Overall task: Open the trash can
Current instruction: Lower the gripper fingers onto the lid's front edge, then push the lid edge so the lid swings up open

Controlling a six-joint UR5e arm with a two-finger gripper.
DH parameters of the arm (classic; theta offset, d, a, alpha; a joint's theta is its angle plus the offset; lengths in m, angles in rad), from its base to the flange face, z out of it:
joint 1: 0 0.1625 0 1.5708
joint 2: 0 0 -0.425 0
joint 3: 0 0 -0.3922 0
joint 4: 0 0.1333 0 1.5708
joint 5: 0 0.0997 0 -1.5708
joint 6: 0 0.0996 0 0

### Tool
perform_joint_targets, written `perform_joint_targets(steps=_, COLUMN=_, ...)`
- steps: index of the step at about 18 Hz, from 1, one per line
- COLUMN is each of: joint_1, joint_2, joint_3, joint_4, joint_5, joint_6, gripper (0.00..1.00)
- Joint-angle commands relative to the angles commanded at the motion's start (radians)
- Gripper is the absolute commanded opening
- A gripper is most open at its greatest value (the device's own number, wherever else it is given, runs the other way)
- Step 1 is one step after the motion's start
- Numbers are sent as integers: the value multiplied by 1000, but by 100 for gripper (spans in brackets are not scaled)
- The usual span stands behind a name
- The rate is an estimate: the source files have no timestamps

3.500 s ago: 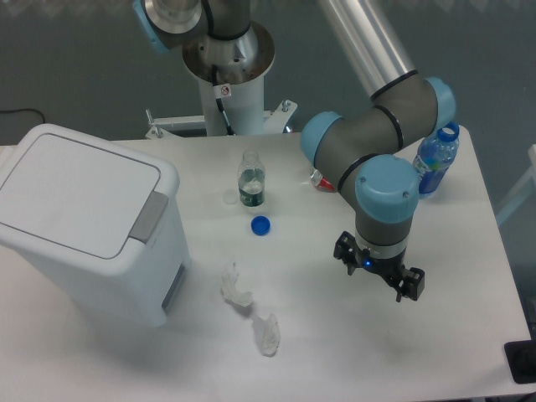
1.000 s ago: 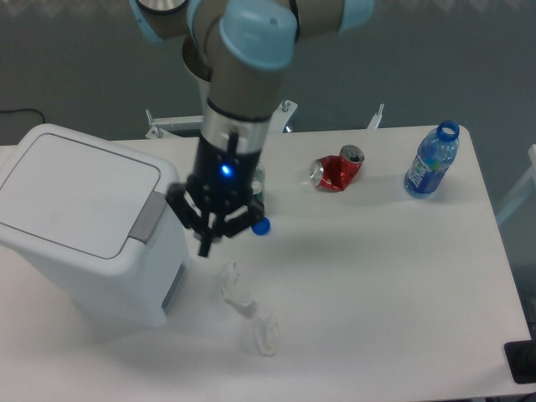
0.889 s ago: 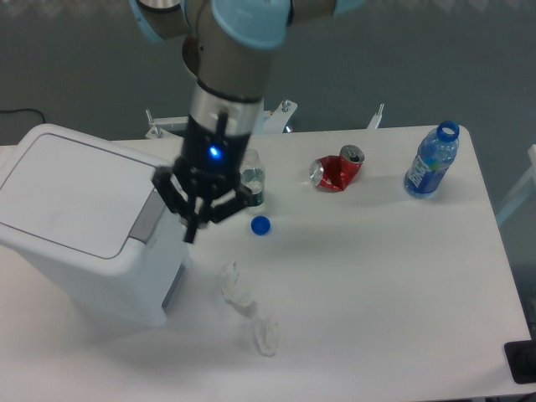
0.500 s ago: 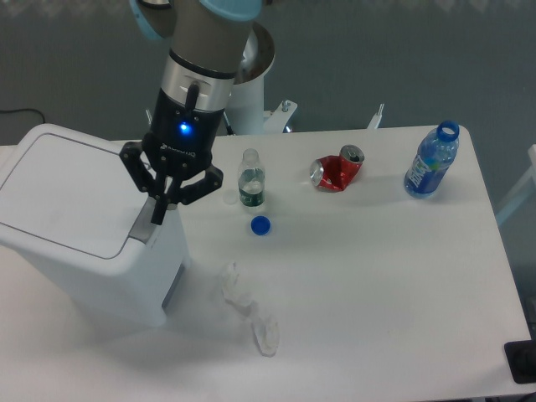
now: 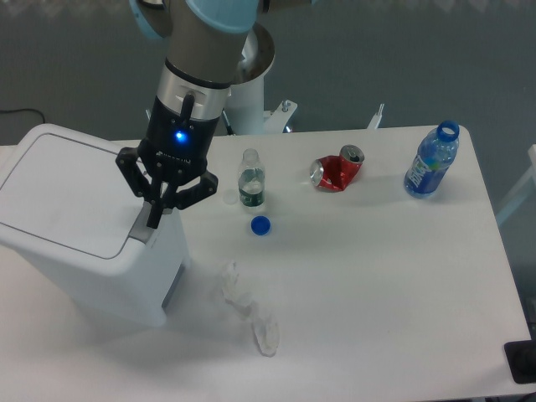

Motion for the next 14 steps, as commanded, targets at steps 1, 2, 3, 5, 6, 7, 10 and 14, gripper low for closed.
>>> perform_joint_targets(steps=1, joint_1=0, joint_2=0, joint_3=0, joint_4=-2, joint_5=0, joint_6=0, gripper=0)
perform_joint_targets(steps=2, joint_1=0, joint_2=0, joint_3=0, joint_4=-2, joint_5=0, joint_6=0, gripper=0)
perform_joint_targets(steps=3, joint_1=0, joint_2=0, joint_3=0, joint_4=-2, joint_5=0, joint_6=0, gripper=0)
perform_joint_targets(steps=5, joint_1=0, joint_2=0, joint_3=-3, joint_4=-2, joint_5=0, joint_6=0, gripper=0)
perform_joint_targets(steps=6, joint_1=0, joint_2=0, joint_3=-6, joint_4=0, joint_5=0, joint_6=0, gripper=0)
perform_joint_targets(steps=7, joint_1=0, joint_2=0, joint_3=-9, joint_4=0, joint_5=0, joint_6=0, gripper=0)
perform_joint_targets(steps=10, joint_1=0, joint_2=-2, joint_3=-15, joint_4=5, joint_5=2, joint_6=2, gripper=0)
perform_joint_targets(steps=14, joint_1=0, joint_2=-2, joint_3=-17, joint_4=6, joint_5=2, joint_6=2, gripper=0)
